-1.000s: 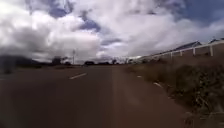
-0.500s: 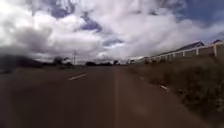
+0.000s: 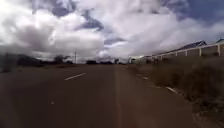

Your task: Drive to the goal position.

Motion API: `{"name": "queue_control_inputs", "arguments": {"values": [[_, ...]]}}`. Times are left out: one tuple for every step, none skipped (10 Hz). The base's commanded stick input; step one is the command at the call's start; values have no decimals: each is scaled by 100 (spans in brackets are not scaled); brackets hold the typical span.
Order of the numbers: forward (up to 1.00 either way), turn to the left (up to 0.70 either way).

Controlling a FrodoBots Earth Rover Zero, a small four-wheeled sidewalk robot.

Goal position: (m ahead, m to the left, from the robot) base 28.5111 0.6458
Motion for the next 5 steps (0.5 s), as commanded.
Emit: {"name": "queue_control_inputs", "arguments": {"values": [[70,1],[70,1],[70,1],[70,1],[70,1]]}}
